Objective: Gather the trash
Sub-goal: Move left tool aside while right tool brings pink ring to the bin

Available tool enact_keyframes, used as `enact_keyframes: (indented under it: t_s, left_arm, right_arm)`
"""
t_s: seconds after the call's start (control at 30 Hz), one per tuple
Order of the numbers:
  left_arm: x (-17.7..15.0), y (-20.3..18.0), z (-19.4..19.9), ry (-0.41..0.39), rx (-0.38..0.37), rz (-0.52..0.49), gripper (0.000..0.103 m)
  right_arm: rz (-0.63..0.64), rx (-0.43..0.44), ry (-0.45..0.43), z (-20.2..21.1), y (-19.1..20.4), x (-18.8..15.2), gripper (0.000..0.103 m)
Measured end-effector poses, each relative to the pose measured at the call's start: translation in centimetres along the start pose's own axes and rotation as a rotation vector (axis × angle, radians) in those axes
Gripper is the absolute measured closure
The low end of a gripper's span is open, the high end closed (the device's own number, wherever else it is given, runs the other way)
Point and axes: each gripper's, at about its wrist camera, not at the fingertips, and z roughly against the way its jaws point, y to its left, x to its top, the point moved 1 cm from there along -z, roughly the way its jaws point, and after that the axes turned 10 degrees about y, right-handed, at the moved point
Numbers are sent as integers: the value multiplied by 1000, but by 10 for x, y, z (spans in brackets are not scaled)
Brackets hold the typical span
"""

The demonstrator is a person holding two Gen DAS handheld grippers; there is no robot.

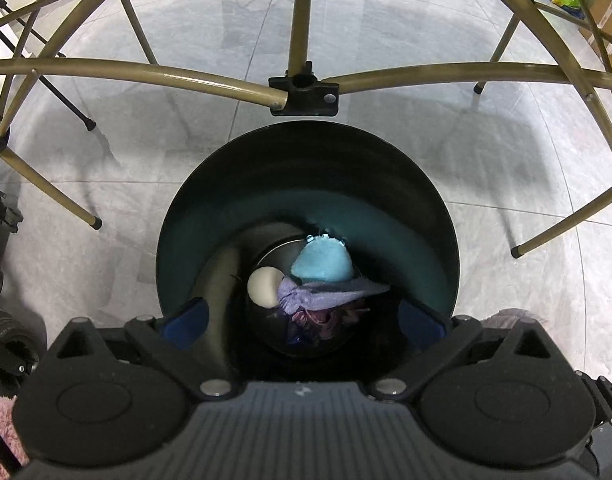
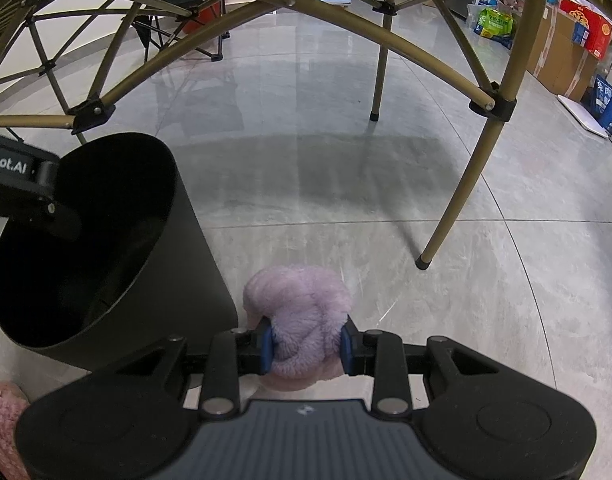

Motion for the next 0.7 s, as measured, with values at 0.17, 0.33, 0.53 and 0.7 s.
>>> enact_keyframes:
  t_s: [0.17,0.33,0.53,0.7]
  left_arm:
    - [-1,2,3,-5,3,-1,0]
    - [-3,5,6,-14,4,-4,0]
    - [-4,13,11,-26,7,7,0]
    - [-6,22,16,-44,13,19,0]
  right_arm:
    - [2,1,-5,3,1,0,73]
    - [-1,-2,-13,10,2,-1,73]
    - [-3,2,-38,22,2,-1,72]
    - [3,6,-81,37,6,1,72]
